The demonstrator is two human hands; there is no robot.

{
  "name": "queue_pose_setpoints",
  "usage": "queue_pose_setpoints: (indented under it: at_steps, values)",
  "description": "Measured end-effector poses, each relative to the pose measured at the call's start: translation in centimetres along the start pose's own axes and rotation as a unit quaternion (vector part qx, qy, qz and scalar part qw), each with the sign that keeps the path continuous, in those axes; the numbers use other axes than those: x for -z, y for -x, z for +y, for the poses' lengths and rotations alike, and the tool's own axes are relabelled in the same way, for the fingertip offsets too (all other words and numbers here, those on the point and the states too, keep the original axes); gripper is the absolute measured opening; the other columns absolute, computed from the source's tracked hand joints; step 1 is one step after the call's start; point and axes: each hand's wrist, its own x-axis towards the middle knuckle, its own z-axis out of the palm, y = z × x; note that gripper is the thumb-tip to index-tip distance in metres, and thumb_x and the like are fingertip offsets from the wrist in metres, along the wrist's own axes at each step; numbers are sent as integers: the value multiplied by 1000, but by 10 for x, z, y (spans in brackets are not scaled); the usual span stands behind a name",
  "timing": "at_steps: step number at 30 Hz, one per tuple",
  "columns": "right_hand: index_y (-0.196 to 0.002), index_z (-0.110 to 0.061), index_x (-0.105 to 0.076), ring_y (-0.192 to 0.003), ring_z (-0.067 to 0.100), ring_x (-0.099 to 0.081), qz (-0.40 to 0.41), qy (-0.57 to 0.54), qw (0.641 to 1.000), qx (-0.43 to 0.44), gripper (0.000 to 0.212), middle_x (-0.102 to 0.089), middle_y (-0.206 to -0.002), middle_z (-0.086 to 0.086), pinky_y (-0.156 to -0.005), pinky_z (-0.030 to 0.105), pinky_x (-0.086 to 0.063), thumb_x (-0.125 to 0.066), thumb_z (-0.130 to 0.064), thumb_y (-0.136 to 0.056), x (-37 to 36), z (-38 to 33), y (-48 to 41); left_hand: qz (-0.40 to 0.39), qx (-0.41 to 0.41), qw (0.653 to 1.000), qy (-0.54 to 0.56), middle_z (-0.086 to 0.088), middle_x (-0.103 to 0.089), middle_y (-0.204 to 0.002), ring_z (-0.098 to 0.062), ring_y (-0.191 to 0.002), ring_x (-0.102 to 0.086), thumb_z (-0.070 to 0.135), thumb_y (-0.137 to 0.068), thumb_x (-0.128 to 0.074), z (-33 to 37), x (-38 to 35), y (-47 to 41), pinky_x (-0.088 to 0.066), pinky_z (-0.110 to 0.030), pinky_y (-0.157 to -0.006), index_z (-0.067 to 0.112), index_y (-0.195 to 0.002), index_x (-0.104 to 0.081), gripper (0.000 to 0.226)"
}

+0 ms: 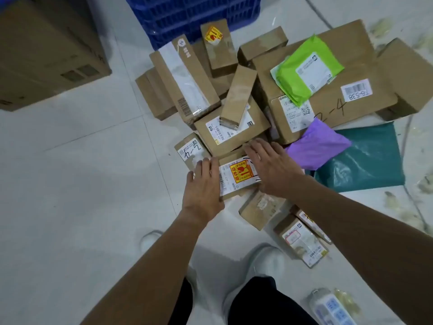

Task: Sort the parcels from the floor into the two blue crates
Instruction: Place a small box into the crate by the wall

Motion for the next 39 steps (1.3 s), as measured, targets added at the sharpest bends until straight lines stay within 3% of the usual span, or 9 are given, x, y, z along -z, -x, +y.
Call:
queue_pose_setpoints:
  at_steps: [5, 12, 15, 21, 25, 30, 39]
  values:
    - [-155, -7, -5, -146, 33, -17, -13, 49, 999, 2, 98, -19, -156, 17, -117, 53, -22, -67, -38, -85, -4, -5, 0, 11, -9, 999, 31, -10, -33, -143, -24, -134, -34, 45, -70, -80, -2, 0, -5, -41, -36, -109, 10, -152, -12, 112]
    - [-154, -7, -7, -136, 34, -30, -25, 30, 999, -9, 117, -30, -147, 17, -116, 51, -25, -79, -49, -71, 18, -14, 11, 7, -63, 996, 56, -7, -34, -139, -21, -128, -35, 46, -59, -84, -16, 34, 2, -45, -32, -102, 10, -151, -17, 118]
    - [-152, -8, -9, -129, 32, -35, -15, 12, 1000, -10, 121, -34, -140, 15, -112, 50, -30, -80, -55, -66, 48, -14, 28, 5, -79, 996, 45, -9, -31, -141, -23, -130, -32, 45, -61, -82, -20, 68, 18, -39, -34, -108, 8, -154, -14, 121]
    - [-152, -14, -9, -131, 31, -34, -7, -52, 998, -22, 124, -32, -141, 12, -109, 48, -37, -83, -53, -60, 163, -22, 86, 24, -99, 994, 26, -8, -35, -137, -25, -128, -34, 43, -55, -80, -24, 186, 72, -39, -37, -109, 8, -151, -20, 119]
    - [-152, -14, -16, -127, 29, -36, 18, -69, 997, -15, 121, -35, -138, 11, -97, 42, -48, -82, -54, -59, 267, -29, 134, 39, -100, 994, -2, -7, -38, -135, -24, -126, -36, 48, -58, -79, -22, 288, 120, -40, -36, -107, 9, -151, -24, 115]
    - [-150, -16, -20, -122, 25, -36, 57, -72, 996, 1, 114, -36, -133, 8, -90, 37, -50, -76, -59, -61, 393, -44, 193, 66, -76, 995, 11, -5, -38, -135, -23, -125, -38, 54, -59, -83, -16, 409, 192, -41, -38, -104, 13, -150, -26, 115]
    - [-152, -15, -11, -124, 24, -36, 117, -29, 991, 55, 123, -32, -137, 8, -96, 42, -50, -77, -63, -60, 532, -97, 263, 138, -33, 989, 37, -1, -40, -131, -17, -117, -41, 51, -56, -86, -37, 536, 318, -47, -33, -98, 14, -142, -34, 107]
